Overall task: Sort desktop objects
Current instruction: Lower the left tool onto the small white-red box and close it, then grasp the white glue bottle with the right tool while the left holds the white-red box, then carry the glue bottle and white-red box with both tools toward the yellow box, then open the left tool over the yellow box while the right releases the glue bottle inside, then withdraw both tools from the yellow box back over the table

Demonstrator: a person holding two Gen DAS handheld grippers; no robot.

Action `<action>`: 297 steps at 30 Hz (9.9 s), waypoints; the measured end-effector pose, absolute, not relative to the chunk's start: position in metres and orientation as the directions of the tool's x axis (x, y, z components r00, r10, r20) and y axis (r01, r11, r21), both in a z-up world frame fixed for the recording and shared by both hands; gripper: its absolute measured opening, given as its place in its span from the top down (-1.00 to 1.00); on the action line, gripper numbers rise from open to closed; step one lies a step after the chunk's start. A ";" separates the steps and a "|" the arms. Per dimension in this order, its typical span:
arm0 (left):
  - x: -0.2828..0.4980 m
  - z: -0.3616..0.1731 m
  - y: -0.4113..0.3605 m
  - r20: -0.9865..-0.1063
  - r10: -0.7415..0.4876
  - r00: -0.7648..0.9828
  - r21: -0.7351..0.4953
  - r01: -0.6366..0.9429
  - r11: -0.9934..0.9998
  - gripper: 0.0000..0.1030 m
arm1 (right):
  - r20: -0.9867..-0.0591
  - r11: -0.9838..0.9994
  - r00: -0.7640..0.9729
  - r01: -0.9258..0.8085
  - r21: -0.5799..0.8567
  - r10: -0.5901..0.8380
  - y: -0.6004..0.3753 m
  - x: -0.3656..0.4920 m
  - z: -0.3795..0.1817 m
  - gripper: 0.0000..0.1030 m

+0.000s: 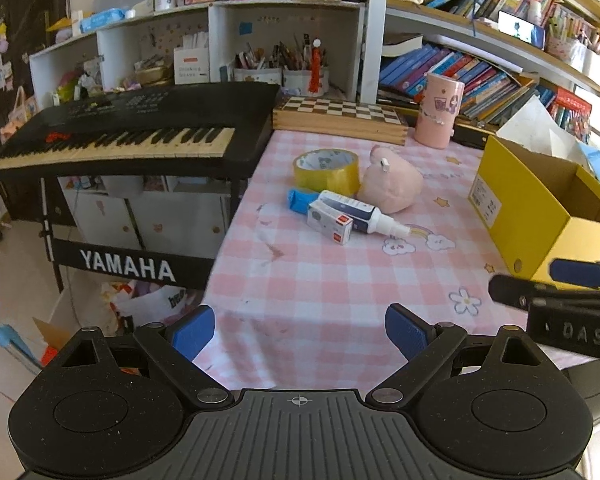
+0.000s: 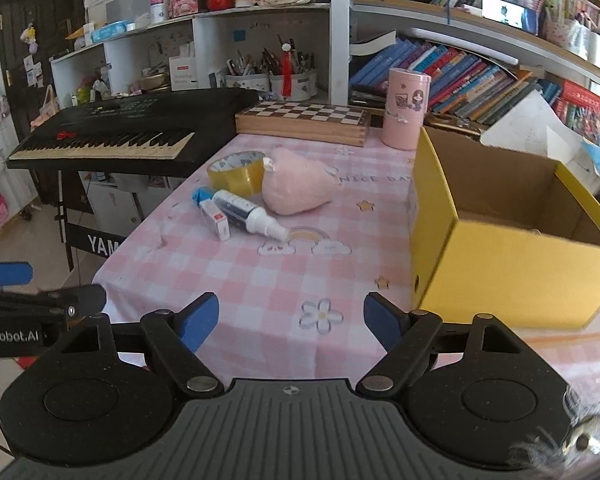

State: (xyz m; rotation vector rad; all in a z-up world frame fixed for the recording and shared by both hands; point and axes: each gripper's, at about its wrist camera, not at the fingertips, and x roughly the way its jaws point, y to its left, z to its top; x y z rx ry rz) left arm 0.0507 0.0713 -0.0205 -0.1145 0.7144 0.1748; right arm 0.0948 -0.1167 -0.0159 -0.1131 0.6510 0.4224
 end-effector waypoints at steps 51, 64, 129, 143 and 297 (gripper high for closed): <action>0.250 -0.085 0.081 -0.766 0.197 0.612 -0.015 -0.322 0.946 0.75 | -0.704 0.746 0.483 -0.658 0.101 0.521 -0.068 0.284 -0.037 0.29; 0.197 -0.062 0.103 -0.744 0.162 0.648 -0.084 -0.332 0.940 0.75 | -0.743 0.629 0.394 -0.776 0.047 0.541 -0.026 0.284 -0.048 0.31; 0.060 0.011 0.095 -0.576 -0.177 0.798 -0.237 0.045 0.971 0.75 | -0.691 0.894 0.600 -0.419 0.158 0.403 -0.086 0.120 0.010 0.42; 0.026 0.002 0.072 -0.591 -0.319 0.741 -0.256 0.203 0.945 0.75 | -0.717 0.959 0.643 -0.241 0.147 0.271 -0.116 0.040 -0.005 0.42; 0.196 0.030 -0.161 -0.517 -0.163 0.840 -0.018 0.179 0.984 -0.46 | -0.534 0.972 0.814 -0.221 0.082 0.230 -0.349 0.261 0.052 -0.16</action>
